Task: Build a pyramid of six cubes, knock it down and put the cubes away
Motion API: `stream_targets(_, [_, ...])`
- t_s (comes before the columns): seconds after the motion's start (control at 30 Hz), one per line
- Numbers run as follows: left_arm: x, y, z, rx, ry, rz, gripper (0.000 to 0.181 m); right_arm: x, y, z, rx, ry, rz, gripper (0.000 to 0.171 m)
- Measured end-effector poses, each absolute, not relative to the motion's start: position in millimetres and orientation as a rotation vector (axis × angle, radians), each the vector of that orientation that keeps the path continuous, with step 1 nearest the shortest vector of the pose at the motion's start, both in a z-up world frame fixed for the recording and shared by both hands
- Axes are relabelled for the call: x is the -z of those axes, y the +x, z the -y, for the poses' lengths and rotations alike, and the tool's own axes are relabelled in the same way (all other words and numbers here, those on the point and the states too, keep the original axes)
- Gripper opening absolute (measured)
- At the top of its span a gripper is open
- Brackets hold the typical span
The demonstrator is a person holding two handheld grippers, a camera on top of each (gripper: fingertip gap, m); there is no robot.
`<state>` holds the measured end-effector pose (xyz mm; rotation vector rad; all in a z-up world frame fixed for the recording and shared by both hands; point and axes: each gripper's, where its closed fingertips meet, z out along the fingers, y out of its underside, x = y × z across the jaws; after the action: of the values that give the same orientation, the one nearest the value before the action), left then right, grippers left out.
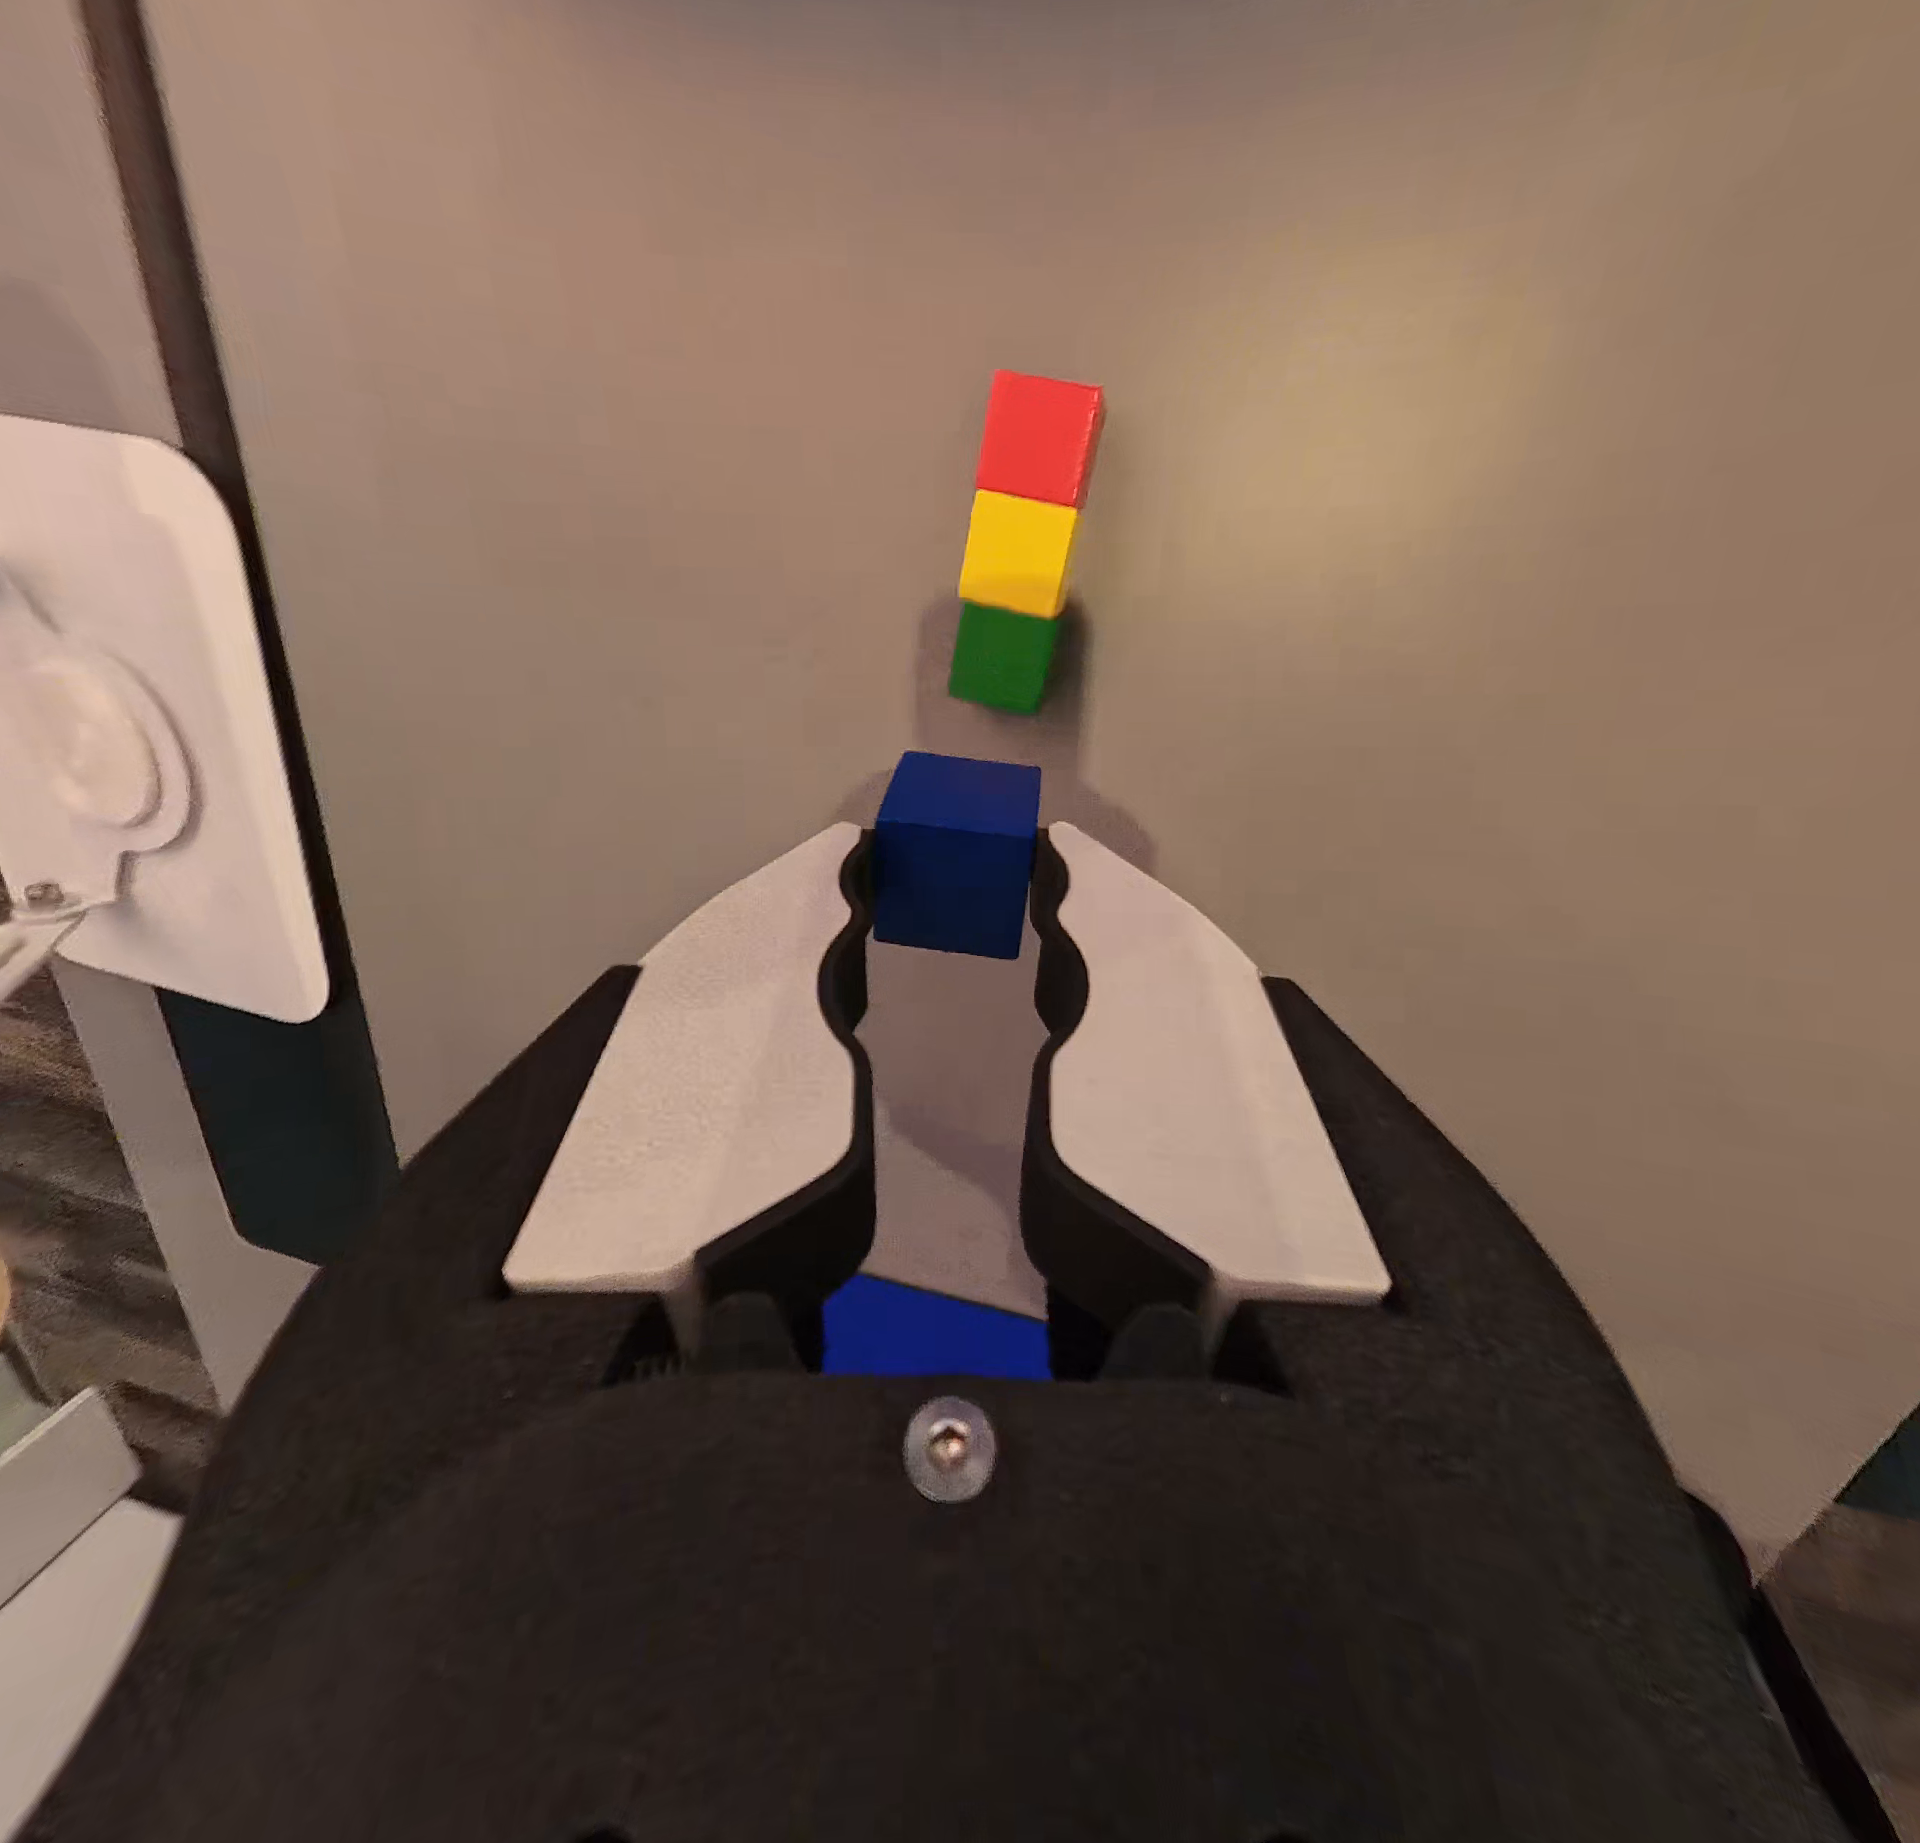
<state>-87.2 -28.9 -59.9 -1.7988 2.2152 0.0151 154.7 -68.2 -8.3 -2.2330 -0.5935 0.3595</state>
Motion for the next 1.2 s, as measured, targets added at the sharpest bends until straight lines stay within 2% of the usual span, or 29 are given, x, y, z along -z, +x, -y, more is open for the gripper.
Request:
stream_targets(0.33, [106.5,-62.7,28.0,-0.258,-1.848,-2.368,0.028,12.0,146.4,67.4,-0.392,-2.233,0.642,0.042])
stream_targets(1.2, [124.7,-30.5,37.2,-0.266,-1.805,-2.407,0.028,6.2,153.1,73.4,-0.436,-2.191,0.622,0.042])
